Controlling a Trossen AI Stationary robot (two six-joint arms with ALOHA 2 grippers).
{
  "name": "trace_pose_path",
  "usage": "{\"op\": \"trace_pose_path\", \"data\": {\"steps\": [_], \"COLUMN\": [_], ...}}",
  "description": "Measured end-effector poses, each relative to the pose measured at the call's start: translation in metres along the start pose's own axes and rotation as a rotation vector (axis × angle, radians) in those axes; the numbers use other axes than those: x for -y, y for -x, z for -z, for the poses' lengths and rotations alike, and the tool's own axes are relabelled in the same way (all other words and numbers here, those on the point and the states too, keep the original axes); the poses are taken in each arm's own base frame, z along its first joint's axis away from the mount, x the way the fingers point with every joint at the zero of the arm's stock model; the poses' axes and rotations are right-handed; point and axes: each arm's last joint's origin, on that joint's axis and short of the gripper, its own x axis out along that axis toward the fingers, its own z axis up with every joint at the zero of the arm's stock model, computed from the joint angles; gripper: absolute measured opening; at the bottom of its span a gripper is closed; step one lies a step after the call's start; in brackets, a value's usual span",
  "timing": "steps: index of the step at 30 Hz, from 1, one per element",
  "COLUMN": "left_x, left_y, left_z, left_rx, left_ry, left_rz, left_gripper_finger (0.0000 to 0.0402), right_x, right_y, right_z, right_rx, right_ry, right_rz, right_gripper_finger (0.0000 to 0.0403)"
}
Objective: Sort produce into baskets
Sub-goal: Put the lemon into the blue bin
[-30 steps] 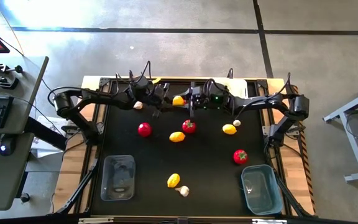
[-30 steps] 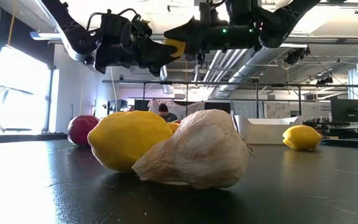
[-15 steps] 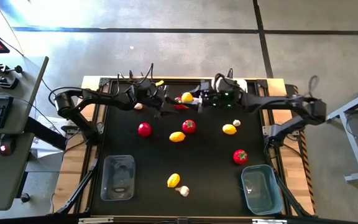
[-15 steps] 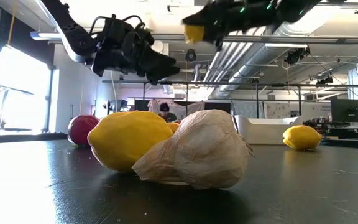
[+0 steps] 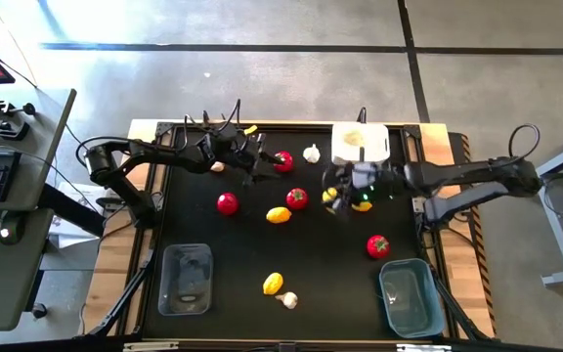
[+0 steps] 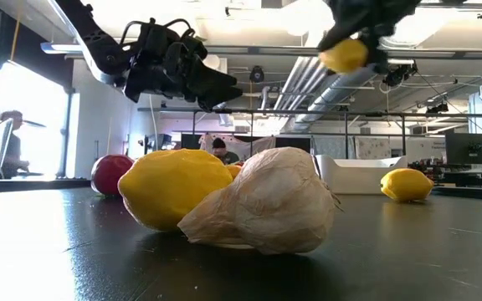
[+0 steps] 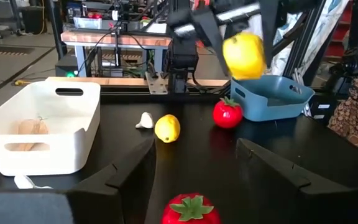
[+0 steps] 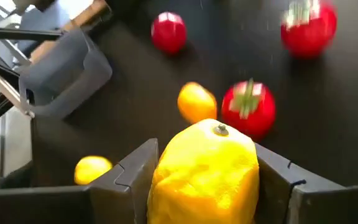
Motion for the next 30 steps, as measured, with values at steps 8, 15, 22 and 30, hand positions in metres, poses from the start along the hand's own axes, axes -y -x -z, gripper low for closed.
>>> {"op": "trace_pose_path", "data": {"steps": [8,15,22,30], "left_x": [0.000,-0.001,-0.003,-0.003], "left_y": [0.000,0.000,0.000,0.000], "left_z": [0.000,-0.001,-0.001,-0.001], "left_rx": [0.001,0.005,-0.003,-0.004], "left_ry": [-0.008,-0.077,-0.100,-0.126], "left_rz": [-0.001,-0.018,-0.098,-0.102], "left_gripper_finger": [0.0209,0.0209,0.0209,0.0209], "right_x": [-0.018,-0.042,-0.054,-0.059], "right_y": [0.010,0.023,0.040,0.057], "right_z": [0.049,0.083,0.114,0.144], "right_rx": [-0.266,-0.430,-0.601,-0.691], "right_ry": [-0.283,-0.526,-0.712,-0.764], "right_rz": [0.095,0.088,0.180,0.312], "right_gripper_finger": [0.0181,0.0181,0.0181,0.0181]}}
